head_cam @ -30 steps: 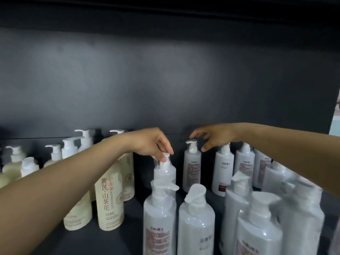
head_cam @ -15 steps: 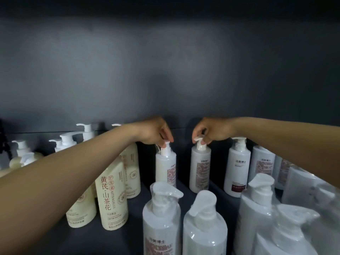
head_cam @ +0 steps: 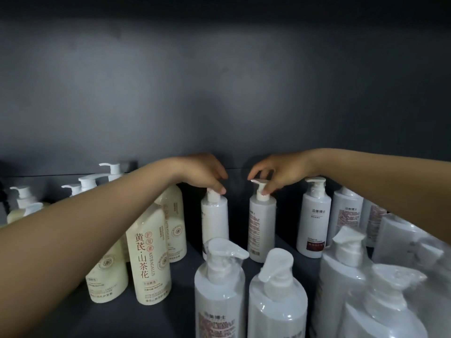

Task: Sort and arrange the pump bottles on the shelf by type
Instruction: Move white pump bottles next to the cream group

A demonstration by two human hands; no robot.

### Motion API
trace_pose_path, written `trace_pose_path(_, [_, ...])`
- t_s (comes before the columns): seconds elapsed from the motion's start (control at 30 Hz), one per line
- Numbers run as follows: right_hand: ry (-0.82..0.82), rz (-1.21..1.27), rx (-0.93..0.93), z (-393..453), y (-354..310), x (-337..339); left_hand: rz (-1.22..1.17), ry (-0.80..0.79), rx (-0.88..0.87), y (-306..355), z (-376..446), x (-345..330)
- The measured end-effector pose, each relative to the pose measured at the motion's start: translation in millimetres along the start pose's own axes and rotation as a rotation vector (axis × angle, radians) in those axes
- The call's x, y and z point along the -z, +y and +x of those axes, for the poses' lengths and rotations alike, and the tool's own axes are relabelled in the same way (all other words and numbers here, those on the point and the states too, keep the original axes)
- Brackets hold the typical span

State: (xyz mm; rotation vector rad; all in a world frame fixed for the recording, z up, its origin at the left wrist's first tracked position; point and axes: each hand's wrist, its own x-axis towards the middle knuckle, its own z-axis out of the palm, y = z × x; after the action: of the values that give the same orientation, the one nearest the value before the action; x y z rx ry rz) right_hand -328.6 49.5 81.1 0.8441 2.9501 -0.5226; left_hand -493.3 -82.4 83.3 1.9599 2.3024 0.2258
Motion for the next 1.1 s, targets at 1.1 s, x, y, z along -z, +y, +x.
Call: trace_pose_path(1.1, [0.091,0.018,0.044,11.8,4.9,-6.1,0.188,0.129,-0.035,-4.4,16.3,-4.8])
